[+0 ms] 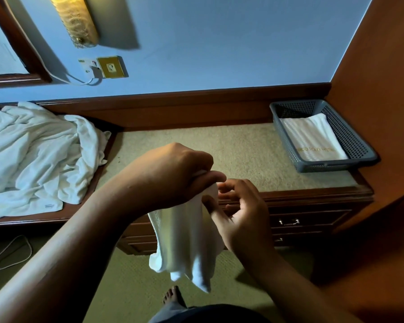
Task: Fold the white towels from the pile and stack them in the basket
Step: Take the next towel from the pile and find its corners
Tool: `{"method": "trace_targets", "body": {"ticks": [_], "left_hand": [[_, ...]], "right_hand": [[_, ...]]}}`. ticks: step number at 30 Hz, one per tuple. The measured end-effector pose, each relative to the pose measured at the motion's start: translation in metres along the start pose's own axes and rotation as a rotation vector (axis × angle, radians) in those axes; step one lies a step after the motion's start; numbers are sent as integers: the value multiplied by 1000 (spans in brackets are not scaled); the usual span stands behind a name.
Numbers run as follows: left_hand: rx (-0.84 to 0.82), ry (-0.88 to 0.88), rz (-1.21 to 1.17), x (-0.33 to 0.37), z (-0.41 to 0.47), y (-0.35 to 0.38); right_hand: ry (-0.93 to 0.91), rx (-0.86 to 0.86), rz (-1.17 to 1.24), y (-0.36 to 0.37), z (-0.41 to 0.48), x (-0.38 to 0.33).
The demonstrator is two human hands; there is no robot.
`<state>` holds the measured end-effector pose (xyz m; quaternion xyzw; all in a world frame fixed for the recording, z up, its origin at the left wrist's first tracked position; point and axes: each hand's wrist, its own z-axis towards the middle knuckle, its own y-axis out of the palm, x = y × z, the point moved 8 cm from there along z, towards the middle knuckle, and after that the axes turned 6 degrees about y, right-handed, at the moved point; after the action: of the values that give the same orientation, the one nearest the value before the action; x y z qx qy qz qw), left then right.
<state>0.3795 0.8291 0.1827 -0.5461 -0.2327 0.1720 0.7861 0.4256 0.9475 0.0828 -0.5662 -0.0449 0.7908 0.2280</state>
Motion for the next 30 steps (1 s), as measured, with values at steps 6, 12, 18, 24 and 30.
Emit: {"method": "trace_targets", "body": {"ticks": [6, 12, 18, 24, 30], "left_hand": [[8, 50, 23, 2, 2, -6], [-22, 119, -34, 3, 5, -7], [-46, 113, -23, -16, 0, -17], [-57, 36, -7, -34, -9, -5], [6, -41, 55, -49, -17, -20]], "right_hand": [[-41, -92, -10, 4, 1, -9], [-128, -518, 58, 27, 3, 11], [-183, -458, -438, 8, 10, 80], [-122, -377, -528, -3, -6, 132], [-28, -383, -764, -6, -14, 169]]}}
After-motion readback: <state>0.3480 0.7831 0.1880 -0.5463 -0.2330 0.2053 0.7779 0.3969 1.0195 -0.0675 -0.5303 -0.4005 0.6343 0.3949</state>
